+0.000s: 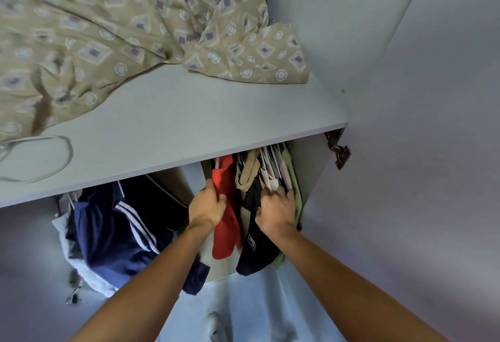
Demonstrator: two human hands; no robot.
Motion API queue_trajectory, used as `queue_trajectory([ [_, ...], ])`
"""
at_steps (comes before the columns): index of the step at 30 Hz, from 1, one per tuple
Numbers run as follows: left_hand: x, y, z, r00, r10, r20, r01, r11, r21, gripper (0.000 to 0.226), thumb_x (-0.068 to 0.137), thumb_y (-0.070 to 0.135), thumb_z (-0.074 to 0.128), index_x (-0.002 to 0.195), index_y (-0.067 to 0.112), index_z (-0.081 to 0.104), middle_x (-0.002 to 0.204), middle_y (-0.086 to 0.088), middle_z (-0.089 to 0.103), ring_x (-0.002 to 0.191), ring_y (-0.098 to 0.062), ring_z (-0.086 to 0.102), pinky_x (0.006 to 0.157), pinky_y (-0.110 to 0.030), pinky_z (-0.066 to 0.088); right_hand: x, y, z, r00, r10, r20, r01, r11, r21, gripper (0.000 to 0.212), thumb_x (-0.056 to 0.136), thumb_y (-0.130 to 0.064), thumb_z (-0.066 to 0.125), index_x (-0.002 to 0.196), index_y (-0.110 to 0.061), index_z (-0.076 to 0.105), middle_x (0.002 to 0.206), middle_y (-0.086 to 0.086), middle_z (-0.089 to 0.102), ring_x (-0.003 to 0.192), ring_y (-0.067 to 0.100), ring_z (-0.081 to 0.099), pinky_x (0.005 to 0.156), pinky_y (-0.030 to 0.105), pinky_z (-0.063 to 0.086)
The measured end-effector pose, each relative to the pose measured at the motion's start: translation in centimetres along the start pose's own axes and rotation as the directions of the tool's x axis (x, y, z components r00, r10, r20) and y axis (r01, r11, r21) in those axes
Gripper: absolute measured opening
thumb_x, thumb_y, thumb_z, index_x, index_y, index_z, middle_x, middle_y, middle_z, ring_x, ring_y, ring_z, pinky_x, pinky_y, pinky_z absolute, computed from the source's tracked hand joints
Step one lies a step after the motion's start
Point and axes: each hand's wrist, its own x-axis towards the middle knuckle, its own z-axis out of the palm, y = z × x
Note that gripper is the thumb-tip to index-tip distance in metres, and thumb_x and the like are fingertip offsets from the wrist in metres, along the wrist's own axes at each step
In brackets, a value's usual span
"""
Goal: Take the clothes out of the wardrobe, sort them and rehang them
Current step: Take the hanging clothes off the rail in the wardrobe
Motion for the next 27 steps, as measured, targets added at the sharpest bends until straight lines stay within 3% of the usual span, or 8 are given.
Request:
queue_trajectory([
  [2,-0.3,-1.3,-0.6,1.000,-0.015,-0.016,0.015,1.000,0.008,0.021,0.102,0.029,0.054,0.112,0.014,0.043,0.093,-0.011,0.064,0.093,-0.043,0.069,0.074,-0.042,0.052,0.5,-1.2,-0.5,1.000,-0.018,0.002,0.018,1.000,0.025,0.053,0.086,-0.037,0.069,0.129,-0.009,0.060,0.109,0.007,0.074,0.118,0.027,0.060,0.099,0.041,0.043],
  [6,-1.1,-3.3,-1.8,0.998,-0.035,-0.051,0.036,0.999,0.016,0.017,0.102,0.028,0.056,0.105,0.017,0.043,0.097,-0.013,0.066,0.094,-0.043,0.069,0.071,-0.040,0.047,1.8,-2.5,-0.4,1.000,0.025,0.005,-0.025,0.974,0.226,0.042,0.092,-0.025,0.070,0.126,-0.007,0.053,0.114,0.010,0.073,0.110,0.031,0.069,0.089,0.036,0.054],
  [12,-1.9,-6.0,-3.1,0.993,-0.087,-0.077,0.090,0.995,0.043,0.018,0.099,0.028,0.059,0.104,0.017,0.045,0.100,-0.014,0.069,0.096,-0.044,0.069,0.073,-0.042,0.050,3.5,-2.6,-0.4,0.993,0.101,0.058,-0.116,0.909,0.399,0.029,0.095,-0.010,0.063,0.122,-0.007,0.053,0.112,0.016,0.073,0.109,0.037,0.070,0.080,0.041,0.056],
  [17,-0.8,-6.7,-4.0,0.993,-0.092,-0.080,0.093,0.995,0.016,0.014,0.094,0.026,0.060,0.097,0.015,0.051,0.101,-0.006,0.061,0.102,-0.035,0.062,0.076,-0.043,0.053,3.3,-4.1,-0.1,0.992,0.084,0.099,-0.121,0.871,0.475,0.041,0.092,-0.009,0.059,0.131,-0.010,0.048,0.115,0.014,0.071,0.112,0.038,0.068,0.082,0.044,0.057],
  [19,0.3,-6.4,-4.0,0.990,-0.119,-0.079,0.114,0.992,-0.060,0.014,0.095,0.025,0.061,0.095,0.015,0.051,0.099,-0.006,0.060,0.097,-0.032,0.061,0.074,-0.041,0.050,2.9,-4.9,0.3,0.993,0.053,0.108,-0.098,0.877,0.471,0.045,0.093,-0.010,0.057,0.136,-0.013,0.045,0.116,0.013,0.071,0.112,0.038,0.069,0.084,0.045,0.058],
  [22,1.8,-5.3,-4.0,0.980,-0.195,-0.025,0.179,0.937,-0.300,0.014,0.100,0.025,0.060,0.104,0.014,0.052,0.092,-0.006,0.065,0.082,-0.028,0.064,0.072,-0.035,0.047,2.4,-5.6,0.1,0.991,0.031,0.131,-0.091,0.871,0.483,0.040,0.098,-0.009,0.051,0.137,-0.015,0.046,0.121,0.012,0.070,0.115,0.038,0.066,0.077,0.037,0.045],
  [27,3.4,-4.7,-2.6,0.975,-0.221,0.029,0.203,0.826,-0.526,0.011,0.105,0.018,0.056,0.115,0.014,0.056,0.094,-0.013,0.070,0.071,-0.023,0.065,0.062,-0.032,0.051,3.3,-5.3,0.4,0.979,0.121,0.165,-0.193,0.810,0.553,0.031,0.109,-0.025,0.043,0.138,-0.017,0.048,0.123,0.015,0.067,0.119,0.040,0.062,0.079,0.040,0.039],
])
